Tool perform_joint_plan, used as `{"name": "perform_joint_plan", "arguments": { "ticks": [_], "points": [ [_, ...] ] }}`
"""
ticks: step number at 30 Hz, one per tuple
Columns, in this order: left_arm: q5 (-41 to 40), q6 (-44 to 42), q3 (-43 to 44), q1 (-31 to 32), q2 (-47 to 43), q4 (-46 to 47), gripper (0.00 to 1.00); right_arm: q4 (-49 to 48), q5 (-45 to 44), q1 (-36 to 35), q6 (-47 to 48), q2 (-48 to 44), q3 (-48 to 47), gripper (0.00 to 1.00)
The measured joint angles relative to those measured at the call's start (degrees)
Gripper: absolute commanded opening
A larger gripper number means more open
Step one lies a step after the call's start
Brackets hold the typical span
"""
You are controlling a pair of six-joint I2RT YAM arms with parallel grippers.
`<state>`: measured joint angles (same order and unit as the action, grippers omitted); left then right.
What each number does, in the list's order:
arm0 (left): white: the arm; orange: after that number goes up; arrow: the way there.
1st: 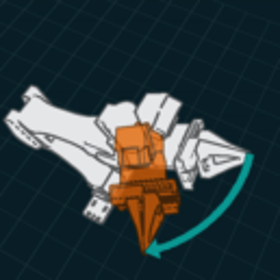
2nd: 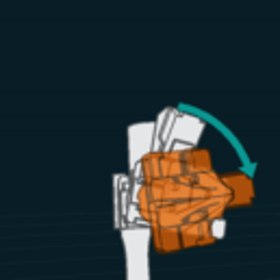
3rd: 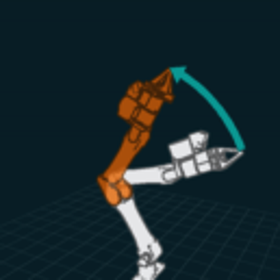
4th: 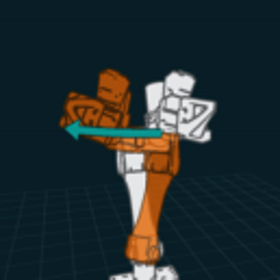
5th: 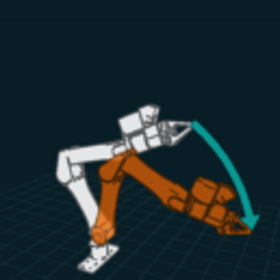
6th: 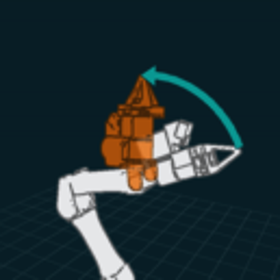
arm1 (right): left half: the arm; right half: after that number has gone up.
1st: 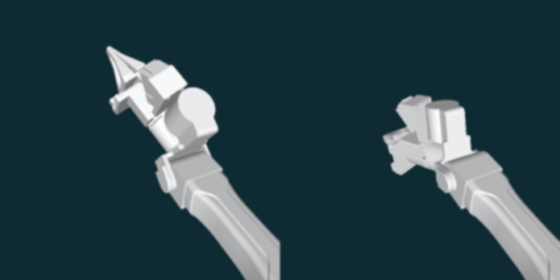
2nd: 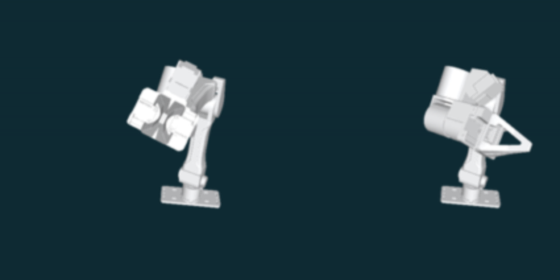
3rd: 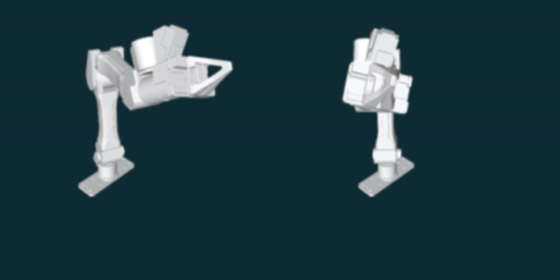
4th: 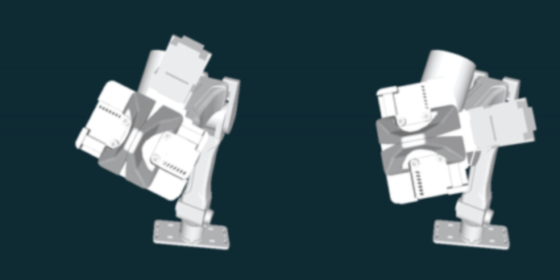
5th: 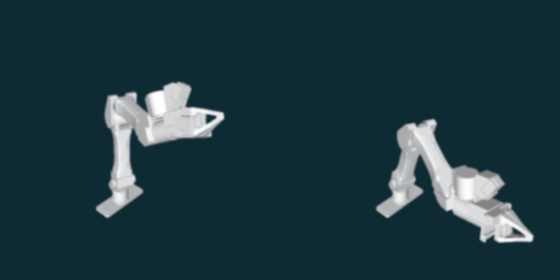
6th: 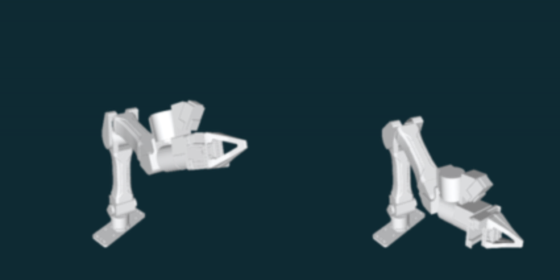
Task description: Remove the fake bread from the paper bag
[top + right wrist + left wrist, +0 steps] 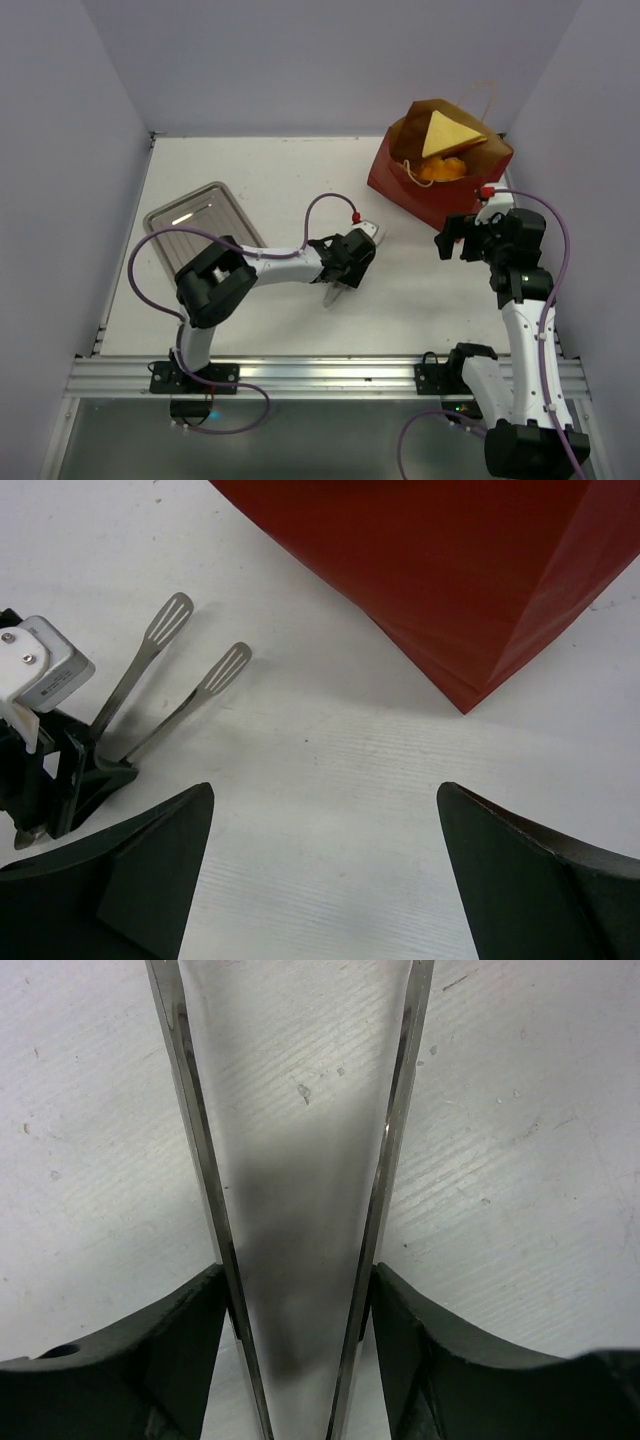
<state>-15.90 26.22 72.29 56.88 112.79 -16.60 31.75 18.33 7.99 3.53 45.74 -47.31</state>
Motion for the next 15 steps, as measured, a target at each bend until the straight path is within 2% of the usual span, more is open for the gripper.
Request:
{"name": "perform_joint_plan", "arguments": {
  "ticks": [4, 6, 10, 15],
  "points": [
    [1.2, -2.1, -2.6, -0.2, -1.3, 3.1, 0.59, 0.0, 0.7, 0.0, 0.4, 0.0, 0.0, 0.99],
    [1.5, -2.5, -3.8, -0.3, -1.9, 4.3, 0.55, 0.0, 0.7, 0.0, 0.6, 0.0, 0.0, 0.99],
    [1.8, -3.1, -5.5, -0.2, -3.0, 5.7, 0.28, 0.2, 1.1, 0.0, 1.6, 0.0, 0.0, 0.99],
    [2.4, -3.3, -7.6, -0.2, -4.6, 6.5, 0.03, 1.6, 4.7, 0.0, 5.6, -0.2, 0.0, 0.99]
  ]
}}
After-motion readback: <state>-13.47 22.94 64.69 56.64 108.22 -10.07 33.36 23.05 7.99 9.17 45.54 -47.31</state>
